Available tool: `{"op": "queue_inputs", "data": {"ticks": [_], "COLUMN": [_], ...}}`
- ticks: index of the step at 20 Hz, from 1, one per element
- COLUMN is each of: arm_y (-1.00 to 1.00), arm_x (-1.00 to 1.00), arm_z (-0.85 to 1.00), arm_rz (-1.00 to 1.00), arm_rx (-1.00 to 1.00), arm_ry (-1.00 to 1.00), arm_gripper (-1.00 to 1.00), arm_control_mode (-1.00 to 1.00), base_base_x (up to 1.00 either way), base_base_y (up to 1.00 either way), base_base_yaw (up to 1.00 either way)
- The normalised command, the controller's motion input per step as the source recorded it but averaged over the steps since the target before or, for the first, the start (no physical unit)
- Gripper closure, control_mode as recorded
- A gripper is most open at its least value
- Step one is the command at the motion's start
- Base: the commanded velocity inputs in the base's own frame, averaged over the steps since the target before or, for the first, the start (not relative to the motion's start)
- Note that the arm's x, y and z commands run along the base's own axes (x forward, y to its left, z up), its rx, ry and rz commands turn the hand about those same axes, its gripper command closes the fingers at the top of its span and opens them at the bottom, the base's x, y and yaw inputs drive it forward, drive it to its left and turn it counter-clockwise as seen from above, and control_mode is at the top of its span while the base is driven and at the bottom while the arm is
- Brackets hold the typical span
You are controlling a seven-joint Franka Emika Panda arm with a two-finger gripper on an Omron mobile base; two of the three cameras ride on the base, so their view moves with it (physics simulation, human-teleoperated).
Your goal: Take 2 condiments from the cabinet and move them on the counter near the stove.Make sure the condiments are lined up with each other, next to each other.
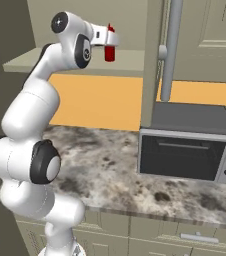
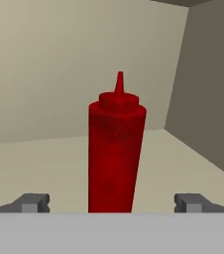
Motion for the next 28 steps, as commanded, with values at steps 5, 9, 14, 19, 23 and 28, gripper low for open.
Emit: {"op": "queue_inputs", "data": {"ticks": [5, 9, 14, 19, 23, 28], "arm_y": [-0.06, -0.05, -0.04, -0.03, 0.0, 0.0], "arm_x": [0.22, 0.24, 0.18, 0.14, 0.13, 0.14], "arm_z": [0.0, 0.0, 0.0, 0.0, 0.0, 0.0], "arm_rz": [-0.01, -0.01, -0.01, 0.0, 0.0, 0.0], "arm_rx": [0.0, 0.0, 0.0, 0.0, 0.0, 0.0], "arm_ry": [0.0, 0.0, 0.01, 0.02, 0.03, 0.02], "arm_gripper": [-1.0, -1.0, -1.0, -1.0, -1.0, -1.0], "arm_control_mode": [-1.0, -1.0, -1.0, -1.0, -1.0, -1.0], "base_base_x": [0.0, 0.0, 0.0, 0.0, 0.0, 0.0], "base_base_y": [0.0, 0.0, 0.0, 0.0, 0.0, 0.0], "base_base_yaw": [0.0, 0.0, 0.0, 0.0, 0.0, 0.0]}}
